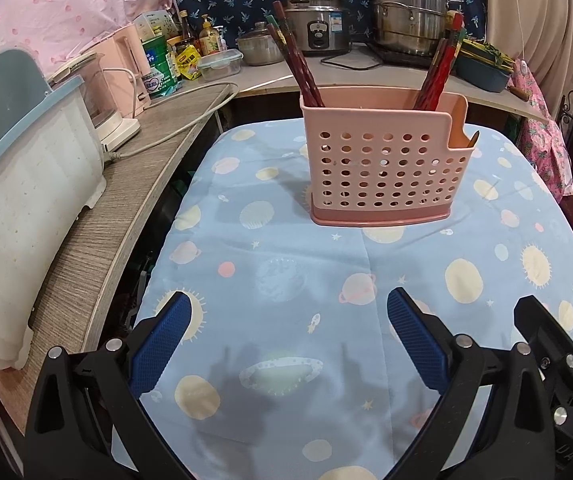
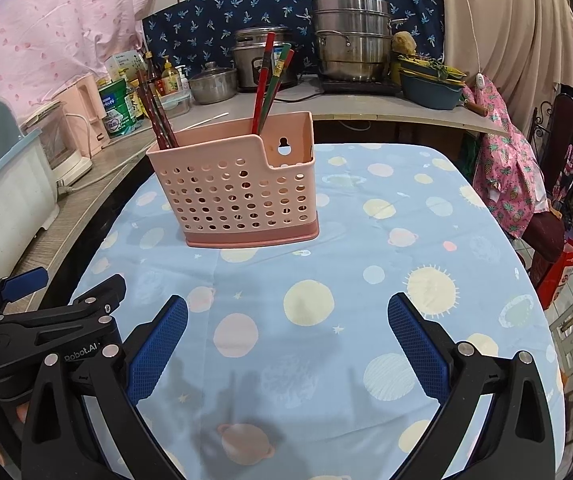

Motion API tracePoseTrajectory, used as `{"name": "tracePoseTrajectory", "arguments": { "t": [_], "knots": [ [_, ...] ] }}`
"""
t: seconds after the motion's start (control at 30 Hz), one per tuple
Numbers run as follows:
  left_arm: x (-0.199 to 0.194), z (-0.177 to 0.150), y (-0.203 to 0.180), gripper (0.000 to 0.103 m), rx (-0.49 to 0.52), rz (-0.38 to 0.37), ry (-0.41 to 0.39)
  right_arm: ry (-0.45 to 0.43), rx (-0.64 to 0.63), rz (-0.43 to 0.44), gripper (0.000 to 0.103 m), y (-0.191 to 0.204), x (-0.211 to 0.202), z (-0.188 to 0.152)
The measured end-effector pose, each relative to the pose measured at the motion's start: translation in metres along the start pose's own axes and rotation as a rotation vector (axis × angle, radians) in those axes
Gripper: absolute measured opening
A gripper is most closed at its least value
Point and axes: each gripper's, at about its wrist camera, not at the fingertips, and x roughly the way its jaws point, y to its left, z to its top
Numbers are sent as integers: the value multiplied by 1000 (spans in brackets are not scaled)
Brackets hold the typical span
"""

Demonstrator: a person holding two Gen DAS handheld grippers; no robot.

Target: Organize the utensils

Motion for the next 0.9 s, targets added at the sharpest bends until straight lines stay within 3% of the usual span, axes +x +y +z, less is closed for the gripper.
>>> {"name": "tracePoseTrajectory", "arguments": {
  "t": [0.9],
  "knots": [
    [7,10,5,94,-26,-12,-2,-5,-1,-6,97,3,9,9]
  ]
}}
